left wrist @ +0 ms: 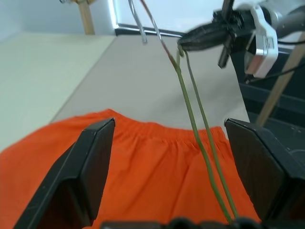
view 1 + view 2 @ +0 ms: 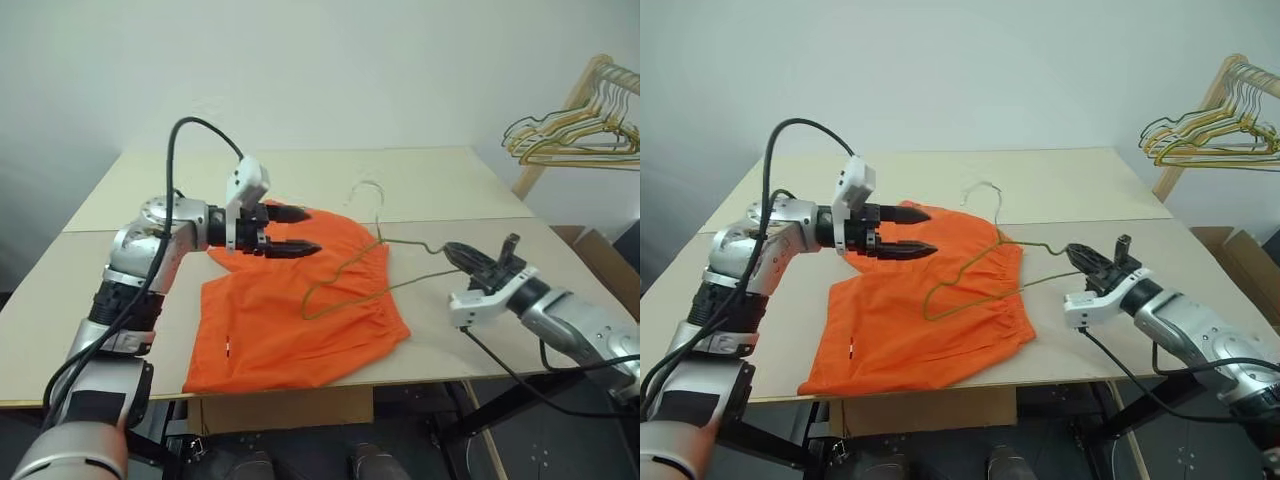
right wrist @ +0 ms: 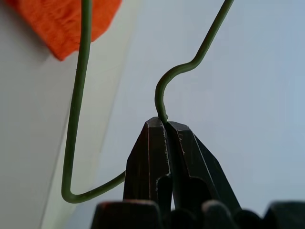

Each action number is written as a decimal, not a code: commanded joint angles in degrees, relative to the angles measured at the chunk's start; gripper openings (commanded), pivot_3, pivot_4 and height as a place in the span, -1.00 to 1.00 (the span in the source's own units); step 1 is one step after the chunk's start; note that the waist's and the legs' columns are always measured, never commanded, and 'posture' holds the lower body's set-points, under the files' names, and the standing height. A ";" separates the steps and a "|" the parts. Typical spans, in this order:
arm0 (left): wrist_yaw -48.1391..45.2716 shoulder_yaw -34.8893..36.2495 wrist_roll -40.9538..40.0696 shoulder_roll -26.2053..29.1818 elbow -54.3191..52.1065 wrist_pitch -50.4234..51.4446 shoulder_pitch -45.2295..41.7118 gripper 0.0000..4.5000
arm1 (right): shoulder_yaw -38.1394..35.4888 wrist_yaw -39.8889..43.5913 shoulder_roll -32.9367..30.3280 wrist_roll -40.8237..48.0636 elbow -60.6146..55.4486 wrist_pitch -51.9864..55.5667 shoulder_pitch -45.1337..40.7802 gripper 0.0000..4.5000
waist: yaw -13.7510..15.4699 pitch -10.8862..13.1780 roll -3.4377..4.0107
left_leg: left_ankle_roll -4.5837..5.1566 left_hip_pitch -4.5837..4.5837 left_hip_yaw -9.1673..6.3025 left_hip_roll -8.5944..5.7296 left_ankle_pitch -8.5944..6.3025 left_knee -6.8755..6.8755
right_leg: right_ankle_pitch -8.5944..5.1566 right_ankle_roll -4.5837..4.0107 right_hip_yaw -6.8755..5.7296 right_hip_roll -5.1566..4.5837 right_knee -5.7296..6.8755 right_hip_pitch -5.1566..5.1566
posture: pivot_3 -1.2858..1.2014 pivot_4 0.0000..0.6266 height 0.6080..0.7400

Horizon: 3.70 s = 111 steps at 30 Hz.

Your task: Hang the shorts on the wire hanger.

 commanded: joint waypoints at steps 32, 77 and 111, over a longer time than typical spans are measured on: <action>-4.73 -5.76 9.36 -1.14 2.23 1.90 -3.54 -1.00 | -9.80 8.99 3.81 5.86 -5.06 -6.54 -1.16 -0.64 | 0.14 0.00 0.00 | 0.00 -0.02 -0.05 -0.06 0.00 0.04 | 0.08 -0.12 -0.01 -0.05 0.01 0.06 | 0.06 -1.00 1.00; -13.29 -2.00 13.95 -1.13 12.23 -29.42 -1.44 -0.40 | -6.62 75.82 -5.01 55.97 -18.41 55.70 -12.41 -1.00 | 3.53 0.03 0.03 | 0.01 -0.27 -0.07 -0.12 0.00 0.22 | 0.07 -0.06 -0.26 -0.21 0.07 -0.13 | 0.09 -1.00 1.00; -12.65 6.36 4.87 1.06 -1.79 -22.36 5.63 0.96 | -28.70 64.79 2.53 84.21 2.02 111.02 7.51 -1.00 | 3.47 0.02 0.00 | 0.02 -0.23 -0.28 -0.20 0.00 0.34 | 0.10 0.07 -0.35 -0.25 0.07 0.10 | 0.14 -1.00 1.00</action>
